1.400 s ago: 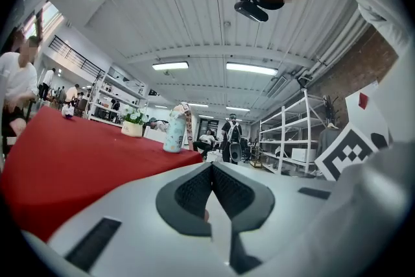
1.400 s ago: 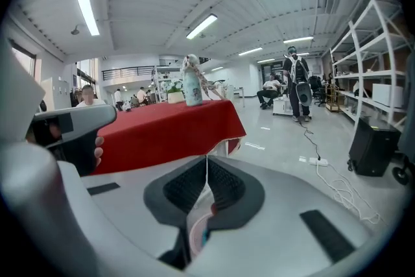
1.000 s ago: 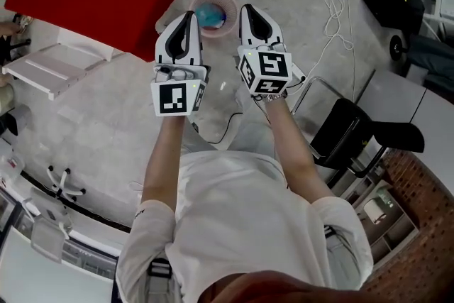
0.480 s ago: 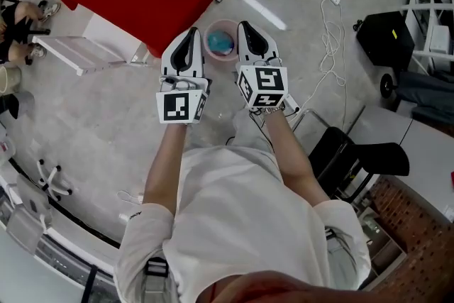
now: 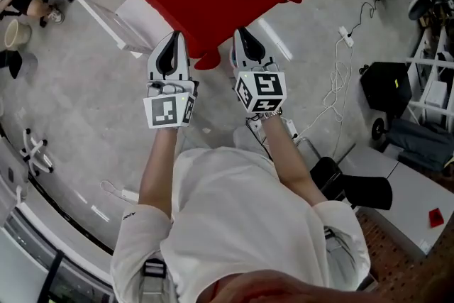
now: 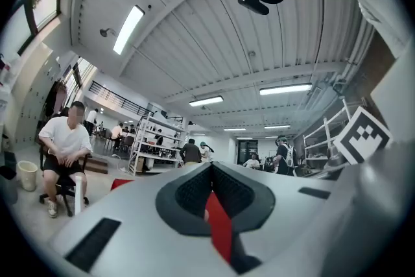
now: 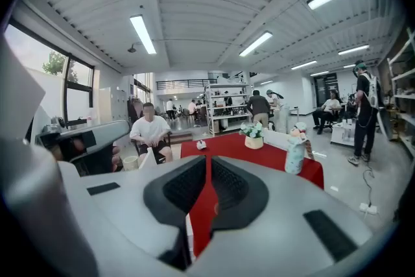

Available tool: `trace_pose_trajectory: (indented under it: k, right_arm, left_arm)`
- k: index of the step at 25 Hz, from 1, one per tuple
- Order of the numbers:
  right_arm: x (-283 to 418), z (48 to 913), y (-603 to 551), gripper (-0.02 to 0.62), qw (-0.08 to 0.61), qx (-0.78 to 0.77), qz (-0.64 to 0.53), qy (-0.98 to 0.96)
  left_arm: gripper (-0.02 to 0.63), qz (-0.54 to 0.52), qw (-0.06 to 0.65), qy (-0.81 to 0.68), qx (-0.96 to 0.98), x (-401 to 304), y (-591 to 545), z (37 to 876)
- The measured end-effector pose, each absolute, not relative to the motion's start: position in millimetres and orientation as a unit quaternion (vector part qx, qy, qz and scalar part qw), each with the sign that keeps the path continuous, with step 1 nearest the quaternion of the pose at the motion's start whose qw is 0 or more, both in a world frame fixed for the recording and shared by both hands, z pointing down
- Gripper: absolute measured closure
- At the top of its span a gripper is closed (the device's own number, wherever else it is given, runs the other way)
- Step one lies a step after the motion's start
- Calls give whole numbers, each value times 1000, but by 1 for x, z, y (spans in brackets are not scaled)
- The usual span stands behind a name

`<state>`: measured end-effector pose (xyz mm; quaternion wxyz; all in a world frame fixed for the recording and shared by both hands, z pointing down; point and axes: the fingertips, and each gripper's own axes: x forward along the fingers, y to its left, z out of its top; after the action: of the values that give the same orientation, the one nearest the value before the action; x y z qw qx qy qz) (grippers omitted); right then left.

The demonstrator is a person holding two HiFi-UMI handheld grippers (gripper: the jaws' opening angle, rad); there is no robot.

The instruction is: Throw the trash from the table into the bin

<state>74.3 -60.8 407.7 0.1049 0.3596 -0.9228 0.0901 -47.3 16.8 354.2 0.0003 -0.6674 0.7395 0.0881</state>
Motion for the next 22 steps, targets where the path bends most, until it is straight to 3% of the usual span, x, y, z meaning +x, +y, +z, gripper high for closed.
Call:
trace_pose_trajectory:
  k: [7, 22]
  right_arm:
    - [-36, 403, -39, 584, 98, 346, 88, -929]
    - [-151, 358, -20, 462, 81, 320, 100, -938]
  left_arm:
    - [601, 92, -5, 746, -660, -152, 44, 359]
    - [601, 105, 2, 756, -647, -253, 72, 317]
